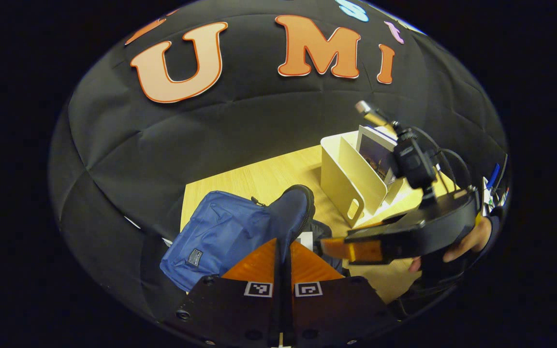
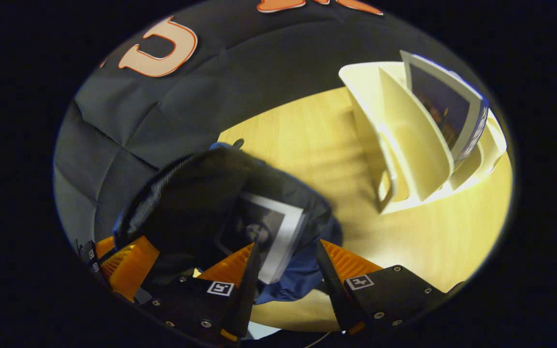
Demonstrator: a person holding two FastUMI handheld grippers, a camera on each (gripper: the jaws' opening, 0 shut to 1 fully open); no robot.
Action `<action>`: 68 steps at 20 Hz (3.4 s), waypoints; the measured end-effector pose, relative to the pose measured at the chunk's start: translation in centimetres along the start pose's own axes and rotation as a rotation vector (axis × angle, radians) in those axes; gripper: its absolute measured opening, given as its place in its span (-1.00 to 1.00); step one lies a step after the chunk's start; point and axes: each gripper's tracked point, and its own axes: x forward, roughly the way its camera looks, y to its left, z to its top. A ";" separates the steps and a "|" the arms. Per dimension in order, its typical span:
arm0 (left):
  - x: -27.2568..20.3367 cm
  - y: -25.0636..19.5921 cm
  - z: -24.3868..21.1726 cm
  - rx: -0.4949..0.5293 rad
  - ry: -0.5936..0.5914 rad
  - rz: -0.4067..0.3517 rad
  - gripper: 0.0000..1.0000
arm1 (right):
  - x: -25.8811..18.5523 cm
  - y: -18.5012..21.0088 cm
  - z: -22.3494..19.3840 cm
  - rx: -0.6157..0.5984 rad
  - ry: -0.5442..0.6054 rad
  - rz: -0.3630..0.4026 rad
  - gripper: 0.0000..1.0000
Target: Open the schoolbag, grab two books from the bookshelf and put them into the schoolbag.
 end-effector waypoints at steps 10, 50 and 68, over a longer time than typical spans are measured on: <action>0.4 -0.1 -0.4 -0.014 0.002 -0.014 -0.94 | -9.6 -11.8 12.2 -0.151 -0.187 -0.305 0.41; 2.5 0.0 -2.9 -0.175 0.034 -0.012 -0.94 | -3.0 -19.6 17.7 -0.094 0.255 -0.413 -0.32; 2.4 -0.3 -2.8 -0.147 0.018 -0.048 -0.94 | -20.3 -15.2 23.4 -0.123 0.042 -0.378 -0.34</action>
